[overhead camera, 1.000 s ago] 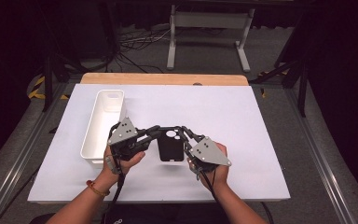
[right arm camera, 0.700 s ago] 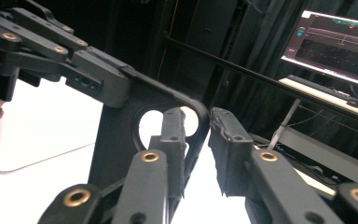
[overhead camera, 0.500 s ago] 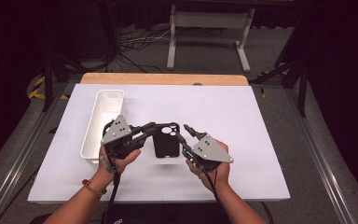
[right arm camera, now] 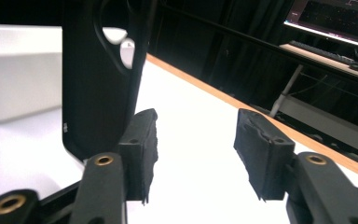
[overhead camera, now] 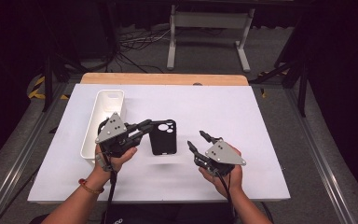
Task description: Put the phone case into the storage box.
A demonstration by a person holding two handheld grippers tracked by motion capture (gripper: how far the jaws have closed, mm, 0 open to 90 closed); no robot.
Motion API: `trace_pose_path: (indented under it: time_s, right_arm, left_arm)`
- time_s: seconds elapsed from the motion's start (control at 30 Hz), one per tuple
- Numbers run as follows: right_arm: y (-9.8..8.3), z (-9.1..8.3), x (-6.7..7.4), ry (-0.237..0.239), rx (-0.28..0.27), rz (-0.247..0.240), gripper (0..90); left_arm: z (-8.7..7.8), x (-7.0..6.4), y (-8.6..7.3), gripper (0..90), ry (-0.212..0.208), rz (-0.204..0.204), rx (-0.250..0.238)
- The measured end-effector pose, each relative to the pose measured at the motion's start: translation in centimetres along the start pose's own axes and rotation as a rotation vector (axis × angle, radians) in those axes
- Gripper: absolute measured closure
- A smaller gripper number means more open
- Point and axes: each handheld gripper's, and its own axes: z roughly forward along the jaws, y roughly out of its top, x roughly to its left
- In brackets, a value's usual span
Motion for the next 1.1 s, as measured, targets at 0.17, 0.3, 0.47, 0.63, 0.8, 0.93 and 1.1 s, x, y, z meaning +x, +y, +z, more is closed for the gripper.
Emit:
trace_pose_path:
  time_s: [0.17, 0.3, 0.47, 0.63, 0.8, 0.93, 1.1]
  right_arm:
    - [-0.9, -0.8, -0.4, 0.007, 0.018, -0.011, 43.2]
    - [-2.0, -1.7, -0.9, 0.004, 0.024, -0.017, 36.2]
    - [-3.1, -2.3, -1.5, 0.019, 0.041, -0.003, 29.3]
    - [-4.2, -2.8, -1.7, 0.004, 0.045, 0.017, 17.6]
    - [-5.0, -2.7, -2.0, -0.001, 0.059, 0.025, 11.8]
    - [-5.4, -2.6, -2.1, 0.014, 0.076, 0.029, 10.3]
    - [-5.9, -2.6, -2.5, 0.016, 0.091, 0.023, 10.0]
  left_arm:
    - [-0.2, 0.1, 0.0, 82.0, 0.002, 0.004, 0.001]
    - [-0.2, 0.2, 0.0, 82.0, 0.005, -0.001, -0.005]
    - [-0.2, 0.3, 0.1, 82.0, 0.006, 0.006, 0.003]
    - [0.1, 0.3, 0.3, 82.0, 0.01, 0.019, -0.001]
    - [0.1, 0.6, 0.6, 82.0, 0.004, 0.012, -0.002]
    - [0.0, 1.0, 1.0, 82.0, 0.01, 0.015, -0.014]
    - [-0.3, 1.3, 1.8, 82.0, 0.015, 0.028, -0.016]
